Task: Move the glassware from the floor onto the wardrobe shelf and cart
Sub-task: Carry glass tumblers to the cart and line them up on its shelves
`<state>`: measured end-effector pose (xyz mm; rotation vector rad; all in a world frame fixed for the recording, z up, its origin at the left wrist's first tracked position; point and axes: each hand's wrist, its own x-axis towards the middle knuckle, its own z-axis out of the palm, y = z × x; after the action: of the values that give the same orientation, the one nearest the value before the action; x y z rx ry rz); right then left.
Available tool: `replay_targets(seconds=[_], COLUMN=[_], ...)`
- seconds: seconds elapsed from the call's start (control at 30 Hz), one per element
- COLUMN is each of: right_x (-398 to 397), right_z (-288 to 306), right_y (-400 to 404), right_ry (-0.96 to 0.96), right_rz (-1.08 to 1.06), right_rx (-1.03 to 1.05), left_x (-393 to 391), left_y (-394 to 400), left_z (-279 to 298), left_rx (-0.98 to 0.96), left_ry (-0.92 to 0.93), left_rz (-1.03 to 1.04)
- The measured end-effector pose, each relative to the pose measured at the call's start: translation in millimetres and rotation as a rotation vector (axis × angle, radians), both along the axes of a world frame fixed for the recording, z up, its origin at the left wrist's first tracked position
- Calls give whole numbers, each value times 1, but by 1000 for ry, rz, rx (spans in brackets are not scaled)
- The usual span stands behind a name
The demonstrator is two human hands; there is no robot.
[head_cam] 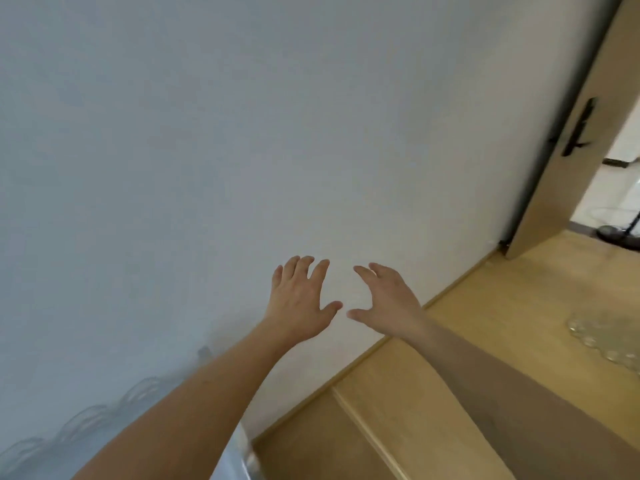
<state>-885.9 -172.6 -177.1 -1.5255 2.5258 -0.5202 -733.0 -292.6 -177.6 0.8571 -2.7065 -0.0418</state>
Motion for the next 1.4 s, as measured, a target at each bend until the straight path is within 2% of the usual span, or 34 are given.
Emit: replay_targets(seconds=[0.3, 0.57, 0.87, 1.1, 1.4], right_x=[-132, -207, -306, -377, -401], right_z=[40, 51, 58, 65, 58], right_y=[202, 329, 421, 466, 560], right_ry=[113, 139, 101, 107, 67], right_rz=[-437, -798, -1150, -1402, -1686], right_rx=[27, 46, 11, 132, 152], left_x=[-197, -338, -505, -623, -693], left_y=[146, 251, 343, 396, 526], left_z=[37, 51, 72, 77, 63], left_rx=[-22, -32, -51, -26, 0], left_ry=[-22, -49, -76, -70, -173], left_rz=[-435, -769, -1142, -1387, -1651])
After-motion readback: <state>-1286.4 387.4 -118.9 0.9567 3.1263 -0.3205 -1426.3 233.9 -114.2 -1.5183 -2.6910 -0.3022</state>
